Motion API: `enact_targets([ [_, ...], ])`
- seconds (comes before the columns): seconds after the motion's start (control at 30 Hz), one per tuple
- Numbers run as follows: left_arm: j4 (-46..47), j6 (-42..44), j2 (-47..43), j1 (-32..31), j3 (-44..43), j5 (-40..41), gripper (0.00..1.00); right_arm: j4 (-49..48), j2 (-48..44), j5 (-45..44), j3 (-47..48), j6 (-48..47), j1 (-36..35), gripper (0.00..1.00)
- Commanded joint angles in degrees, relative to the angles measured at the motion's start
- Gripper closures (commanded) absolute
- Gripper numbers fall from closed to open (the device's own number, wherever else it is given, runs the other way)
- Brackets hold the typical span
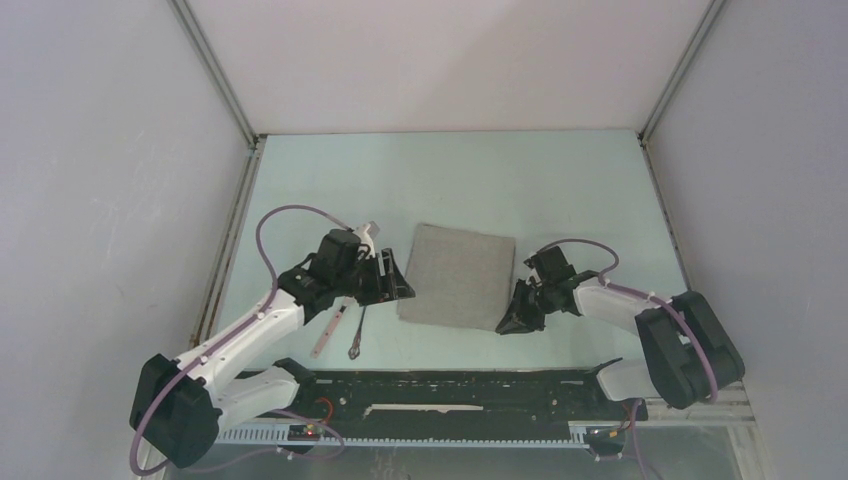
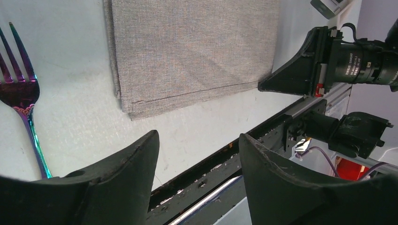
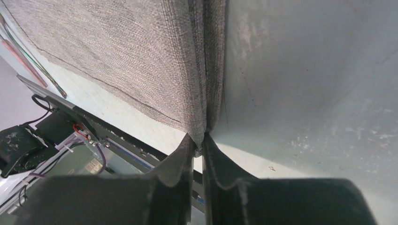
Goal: Fold the napkin into a case and place the utensils inside
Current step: Smooth out the 2/3-rectangle-folded napkin at the center of the board.
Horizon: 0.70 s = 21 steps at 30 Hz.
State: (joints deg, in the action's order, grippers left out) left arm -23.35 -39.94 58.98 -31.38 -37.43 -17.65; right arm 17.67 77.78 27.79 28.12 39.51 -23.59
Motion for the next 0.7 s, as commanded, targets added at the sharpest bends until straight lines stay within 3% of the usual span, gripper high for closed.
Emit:
enact_targets([
  [0.0,0.06,1.36,-2.18,-0.09,-2.16,-0.91,0.31,2.09,2.73,-4.4,1.95,-2.06,0.84,0.92],
  [0.07,0.06,1.44,-3.02,-0.11,-2.28,-1.49,0.31,6.04,2.78,-5.57,3.34,-3.64,2.62,1.0],
  [0.23,0.06,1.86,-5.39,-0.09,-1.58,-2.38,0.3,21.08,3.98,-12.68,9.19,-7.85,8.34,1.0],
  [0.37,0.3,2.21,-6.63,-0.07,-0.98,-3.62,0.3,27.49,7.53,-14.48,14.24,-7.96,10.49,1.0],
  [0.67,0.46,2.18,-9.54,-0.09,-0.18,-6.44,0.29,38.53,19.17,-30.58,28.77,-13.73,18.11,1.0],
])
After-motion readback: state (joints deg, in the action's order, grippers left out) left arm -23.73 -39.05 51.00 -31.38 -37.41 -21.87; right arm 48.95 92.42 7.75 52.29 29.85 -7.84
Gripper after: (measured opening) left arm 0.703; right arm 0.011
